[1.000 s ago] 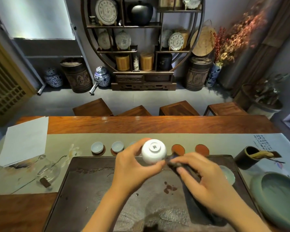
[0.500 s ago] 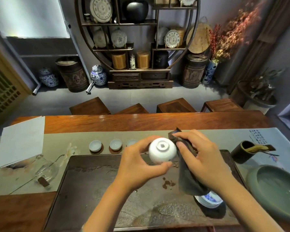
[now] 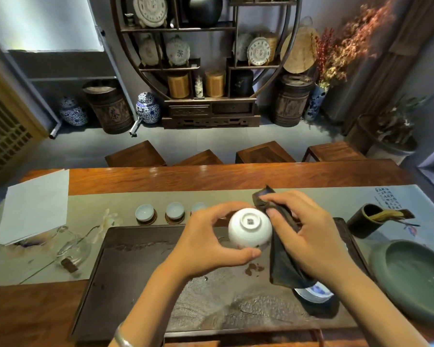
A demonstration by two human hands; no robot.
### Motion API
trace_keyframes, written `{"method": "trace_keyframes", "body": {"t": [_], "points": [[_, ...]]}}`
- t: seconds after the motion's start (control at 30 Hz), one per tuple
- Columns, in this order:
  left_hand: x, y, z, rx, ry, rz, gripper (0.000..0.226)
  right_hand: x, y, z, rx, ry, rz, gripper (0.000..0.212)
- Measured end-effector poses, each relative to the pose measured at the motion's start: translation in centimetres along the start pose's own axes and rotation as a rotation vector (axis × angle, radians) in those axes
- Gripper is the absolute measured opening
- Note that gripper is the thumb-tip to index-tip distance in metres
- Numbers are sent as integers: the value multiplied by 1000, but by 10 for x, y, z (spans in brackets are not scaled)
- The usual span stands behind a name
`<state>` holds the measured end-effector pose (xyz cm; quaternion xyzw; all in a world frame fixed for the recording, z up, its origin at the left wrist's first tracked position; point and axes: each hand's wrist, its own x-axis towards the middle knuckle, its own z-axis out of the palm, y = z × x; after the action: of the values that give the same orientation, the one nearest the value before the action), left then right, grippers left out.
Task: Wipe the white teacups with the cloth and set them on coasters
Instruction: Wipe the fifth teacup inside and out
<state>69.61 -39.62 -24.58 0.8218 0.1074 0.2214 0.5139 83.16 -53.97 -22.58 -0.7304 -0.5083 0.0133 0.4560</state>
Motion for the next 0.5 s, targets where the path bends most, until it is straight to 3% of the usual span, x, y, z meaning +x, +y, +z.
{"method": "trace_keyframes", "body": {"t": [0.17, 0.27, 0.33, 0.5], "points": [[0, -5, 2, 30, 49, 0, 55, -1, -1, -1, 4, -4, -10, 20], [2, -10, 4, 14, 316, -108, 50, -11, -7, 0, 19, -65, -55, 21], [5, -13, 2, -44, 404, -144, 46, -21, -8, 5, 27, -169, -75, 22], [5, -11, 3, 32, 338, -132, 52, -23, 0, 3, 42, -68, 41, 26]]}}
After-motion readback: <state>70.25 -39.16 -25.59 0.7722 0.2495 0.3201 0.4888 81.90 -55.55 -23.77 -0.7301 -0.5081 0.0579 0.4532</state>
